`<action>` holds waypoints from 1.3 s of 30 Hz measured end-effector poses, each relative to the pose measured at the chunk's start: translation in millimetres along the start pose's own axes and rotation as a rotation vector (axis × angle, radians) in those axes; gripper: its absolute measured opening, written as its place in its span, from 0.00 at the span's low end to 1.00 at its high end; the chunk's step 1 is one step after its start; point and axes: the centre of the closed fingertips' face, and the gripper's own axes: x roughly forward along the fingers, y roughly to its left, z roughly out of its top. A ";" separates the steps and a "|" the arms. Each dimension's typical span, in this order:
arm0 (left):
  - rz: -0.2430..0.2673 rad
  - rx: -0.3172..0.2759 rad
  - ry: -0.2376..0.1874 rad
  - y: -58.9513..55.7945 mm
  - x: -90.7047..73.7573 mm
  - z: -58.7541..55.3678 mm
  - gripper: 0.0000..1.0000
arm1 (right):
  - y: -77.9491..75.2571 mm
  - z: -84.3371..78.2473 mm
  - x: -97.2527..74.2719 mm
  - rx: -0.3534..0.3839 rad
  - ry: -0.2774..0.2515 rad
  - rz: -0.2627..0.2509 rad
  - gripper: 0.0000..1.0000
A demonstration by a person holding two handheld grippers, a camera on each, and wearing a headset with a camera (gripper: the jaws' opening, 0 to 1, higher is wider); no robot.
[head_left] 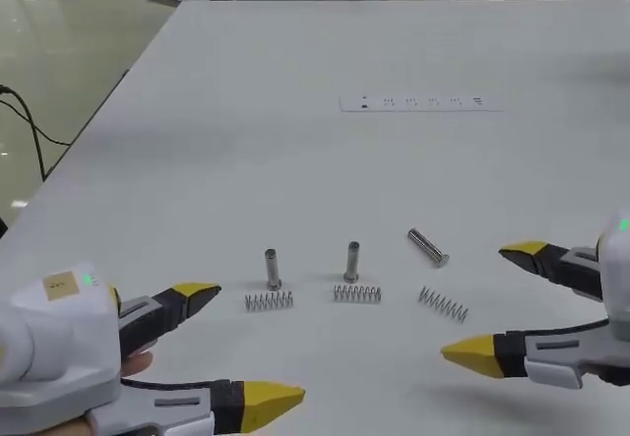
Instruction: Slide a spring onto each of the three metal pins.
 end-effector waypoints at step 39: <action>0.001 -0.001 -0.017 0.5 -1.3 3.6 0.86 | -61.7 45.7 53.7 -0.050 0.220 -0.023 0.47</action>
